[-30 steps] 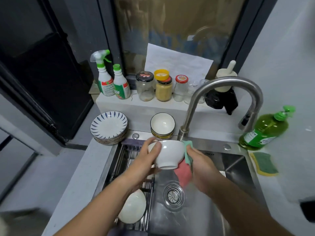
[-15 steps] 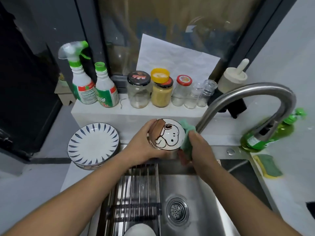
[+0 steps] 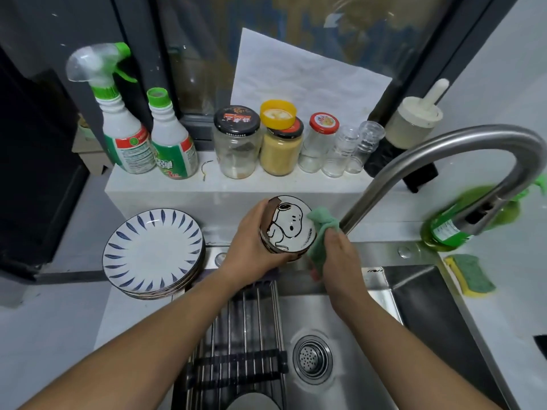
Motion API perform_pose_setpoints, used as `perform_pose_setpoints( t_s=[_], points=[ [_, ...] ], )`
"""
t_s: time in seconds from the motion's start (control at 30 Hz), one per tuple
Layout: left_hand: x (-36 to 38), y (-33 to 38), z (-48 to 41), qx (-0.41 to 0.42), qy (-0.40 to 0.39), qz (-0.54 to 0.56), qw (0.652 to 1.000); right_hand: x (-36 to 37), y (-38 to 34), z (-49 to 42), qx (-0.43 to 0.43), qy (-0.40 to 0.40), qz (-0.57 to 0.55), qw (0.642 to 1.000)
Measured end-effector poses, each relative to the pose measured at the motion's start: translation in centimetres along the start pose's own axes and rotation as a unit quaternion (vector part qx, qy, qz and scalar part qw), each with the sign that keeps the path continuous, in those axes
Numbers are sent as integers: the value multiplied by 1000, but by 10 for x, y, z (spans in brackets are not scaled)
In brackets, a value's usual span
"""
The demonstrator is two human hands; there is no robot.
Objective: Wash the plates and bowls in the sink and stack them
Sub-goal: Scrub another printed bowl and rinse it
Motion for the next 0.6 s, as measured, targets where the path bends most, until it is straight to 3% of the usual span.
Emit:
perform_pose_setpoints(
  t_s=[0.37,0.6],
  points=[
    [15,-21,-3,15,2,-46,999,-4,12,0,16,-7,-50,999],
    [20,-42,4,-69,-14,-69,995,-20,-4,18,0,3,-62,998]
  ],
)
Point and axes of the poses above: each hand's wrist, its own z-axis away from the middle knuckle, its own x-axis out of the palm, y = z × x, the point moved 10 cm from there along -z, towards the middle knuckle, and after that the axes turned 5 degrees about x, right-handed, at the moved point
